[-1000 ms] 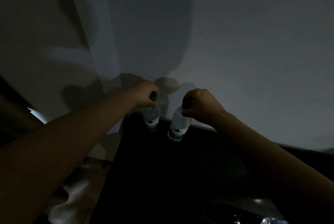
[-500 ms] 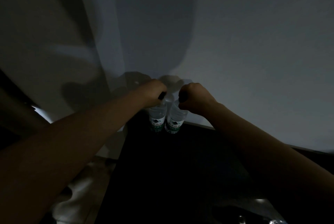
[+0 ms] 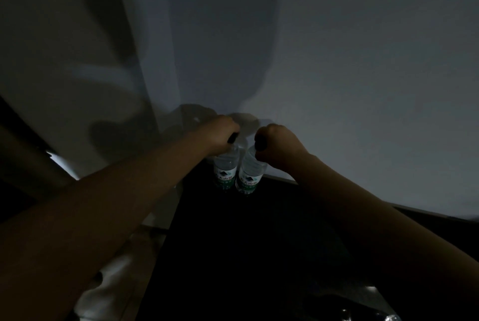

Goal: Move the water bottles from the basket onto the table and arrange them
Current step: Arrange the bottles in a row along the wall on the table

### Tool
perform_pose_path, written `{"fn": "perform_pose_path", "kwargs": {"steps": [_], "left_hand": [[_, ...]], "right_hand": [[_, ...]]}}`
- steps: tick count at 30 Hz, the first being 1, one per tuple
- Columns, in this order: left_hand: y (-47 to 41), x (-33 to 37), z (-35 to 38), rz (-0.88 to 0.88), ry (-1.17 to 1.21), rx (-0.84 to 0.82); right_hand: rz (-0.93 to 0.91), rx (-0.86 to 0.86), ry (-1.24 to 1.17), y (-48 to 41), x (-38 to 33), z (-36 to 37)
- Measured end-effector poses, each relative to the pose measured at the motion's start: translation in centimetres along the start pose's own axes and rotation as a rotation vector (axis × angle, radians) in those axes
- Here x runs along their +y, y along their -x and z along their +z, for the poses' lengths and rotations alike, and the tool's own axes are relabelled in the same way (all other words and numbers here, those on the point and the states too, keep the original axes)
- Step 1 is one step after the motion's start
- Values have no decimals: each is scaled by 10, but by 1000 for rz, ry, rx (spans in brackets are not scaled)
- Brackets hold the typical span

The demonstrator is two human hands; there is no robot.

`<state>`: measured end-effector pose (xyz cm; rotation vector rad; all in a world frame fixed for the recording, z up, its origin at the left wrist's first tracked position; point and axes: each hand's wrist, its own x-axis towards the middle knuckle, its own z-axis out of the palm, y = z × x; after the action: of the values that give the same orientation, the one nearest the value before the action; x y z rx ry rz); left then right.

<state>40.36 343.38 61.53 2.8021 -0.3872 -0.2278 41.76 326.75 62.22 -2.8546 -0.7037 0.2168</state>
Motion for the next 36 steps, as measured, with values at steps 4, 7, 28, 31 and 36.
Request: {"fn": "perform_pose_path", "kwargs": {"steps": [4,7,28,31,36], "left_hand": [[0,1,1,-12,6,12],[2,1,3,-16,-3,31],[95,104,-22,252,-157,25],[121,136,-15,348,-106,0],[148,190,3,505,-51,-90]], "right_hand": [[11,15,15,1,-1,4],[58,10,-8,5,0,2],[274,-68,-9,220,24,-44],[333,1,-18,270,21,-49],[440,30,-22,349,15,-57]]}}
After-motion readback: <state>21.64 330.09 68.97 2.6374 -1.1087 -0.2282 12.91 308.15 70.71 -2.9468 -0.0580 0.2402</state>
